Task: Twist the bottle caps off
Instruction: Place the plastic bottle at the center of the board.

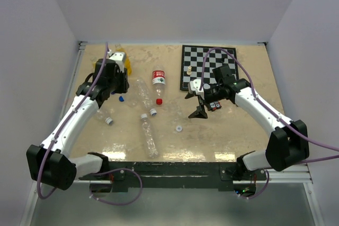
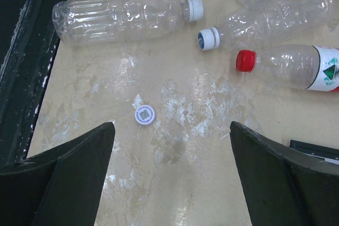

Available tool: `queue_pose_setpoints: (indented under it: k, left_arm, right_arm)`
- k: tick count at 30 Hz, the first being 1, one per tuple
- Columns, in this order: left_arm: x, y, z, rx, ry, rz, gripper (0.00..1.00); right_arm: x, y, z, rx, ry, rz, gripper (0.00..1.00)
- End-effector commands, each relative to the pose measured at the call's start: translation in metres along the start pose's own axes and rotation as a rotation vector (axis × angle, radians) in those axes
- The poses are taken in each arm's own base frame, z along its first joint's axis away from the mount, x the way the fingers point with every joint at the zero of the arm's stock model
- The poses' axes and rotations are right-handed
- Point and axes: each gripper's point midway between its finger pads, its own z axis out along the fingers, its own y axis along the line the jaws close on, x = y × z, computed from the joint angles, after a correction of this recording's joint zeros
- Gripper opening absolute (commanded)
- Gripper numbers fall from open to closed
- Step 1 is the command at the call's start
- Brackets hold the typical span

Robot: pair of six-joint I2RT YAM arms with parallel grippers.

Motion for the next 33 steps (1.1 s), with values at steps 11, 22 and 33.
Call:
queue_pose_setpoints:
  k: [11, 22, 33]
  left_arm:
    - [-0.025, 0.005, 0.013, -0.007, -0.004, 0.005, 0.49]
    - [-0.034, 0.006, 0.007, -0.012, -0.023, 0.003, 0.74]
    - [-0.066, -0.001, -0.026, 0.026, -0.132, 0.001, 0.88]
  right_arm:
    - [-0.023, -0.006, -0.008, 0.023, -0.041, -0.072, 0.93]
    - [-0.022, -0.005, -0.007, 0.019, -0.04, -0.067, 0.93]
    - [-0.022, -0.005, -0.007, 0.021, -0.039, -0.068, 0.93]
